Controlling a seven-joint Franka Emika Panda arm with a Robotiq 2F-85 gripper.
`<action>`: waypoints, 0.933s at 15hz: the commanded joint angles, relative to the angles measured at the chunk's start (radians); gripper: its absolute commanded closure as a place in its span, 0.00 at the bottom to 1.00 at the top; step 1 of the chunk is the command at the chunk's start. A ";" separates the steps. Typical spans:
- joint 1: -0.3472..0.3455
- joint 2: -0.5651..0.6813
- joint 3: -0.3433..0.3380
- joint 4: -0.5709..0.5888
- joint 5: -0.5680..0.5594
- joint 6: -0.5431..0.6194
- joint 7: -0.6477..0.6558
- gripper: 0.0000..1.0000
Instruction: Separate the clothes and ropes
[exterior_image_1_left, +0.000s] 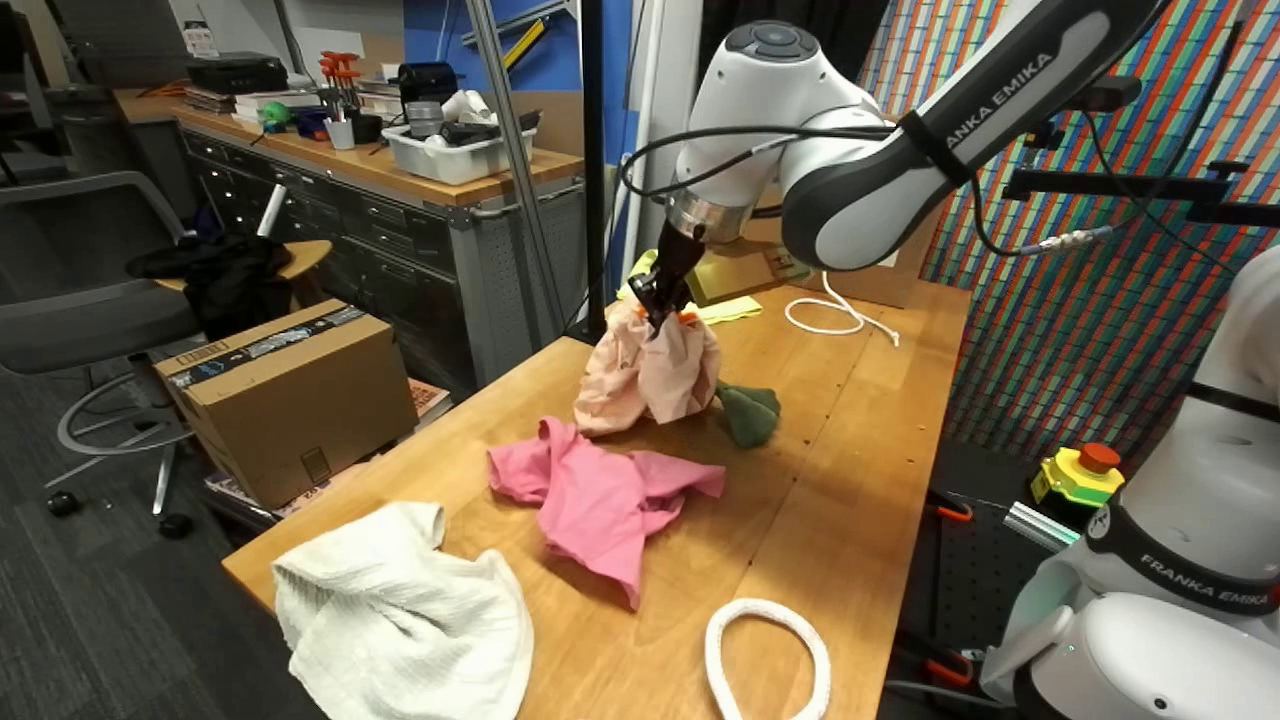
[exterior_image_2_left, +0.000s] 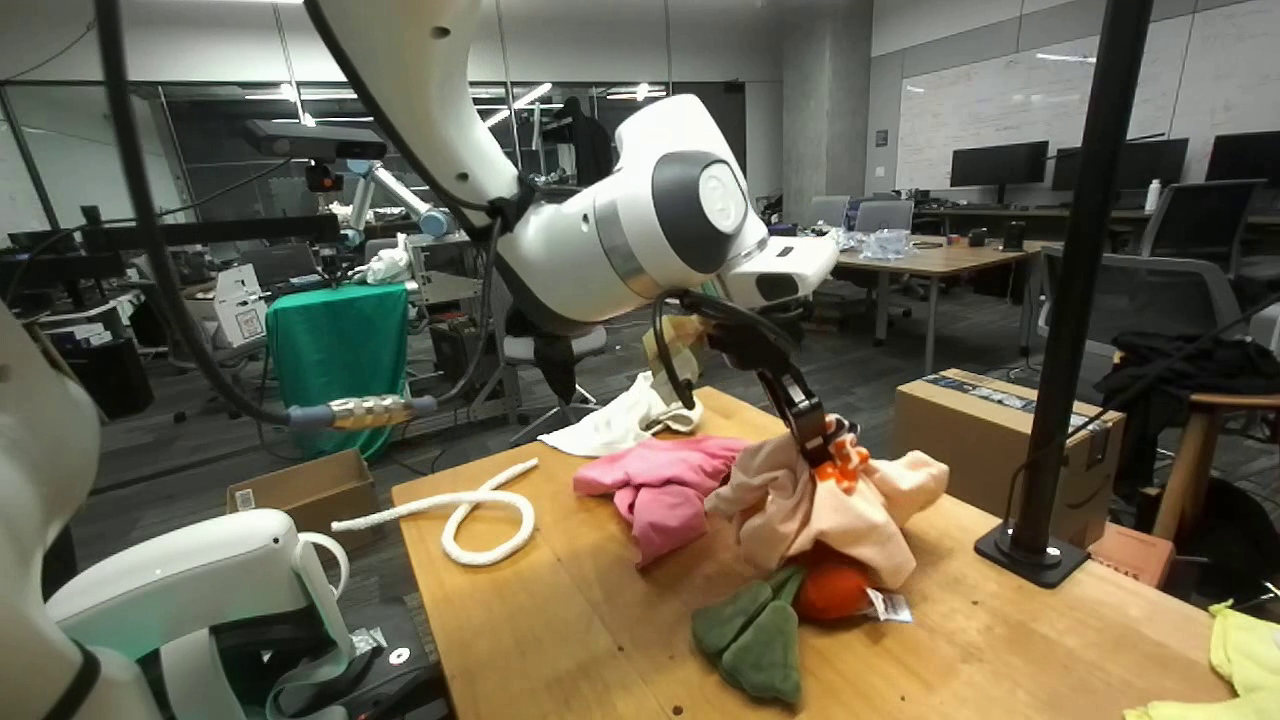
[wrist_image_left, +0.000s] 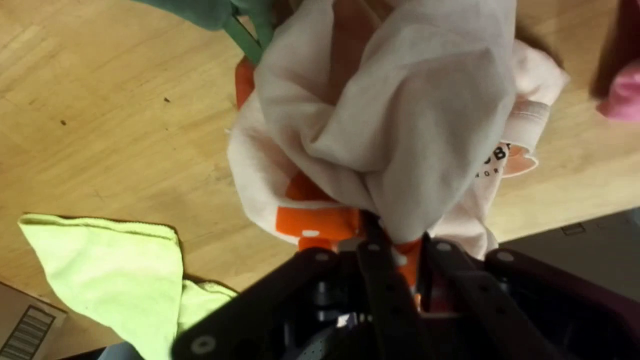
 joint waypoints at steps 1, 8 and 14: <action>-0.005 -0.119 -0.013 -0.033 0.055 0.046 -0.048 0.94; -0.002 -0.251 -0.066 -0.032 0.140 0.068 -0.068 0.94; -0.085 -0.356 -0.033 -0.040 0.251 0.029 -0.150 0.94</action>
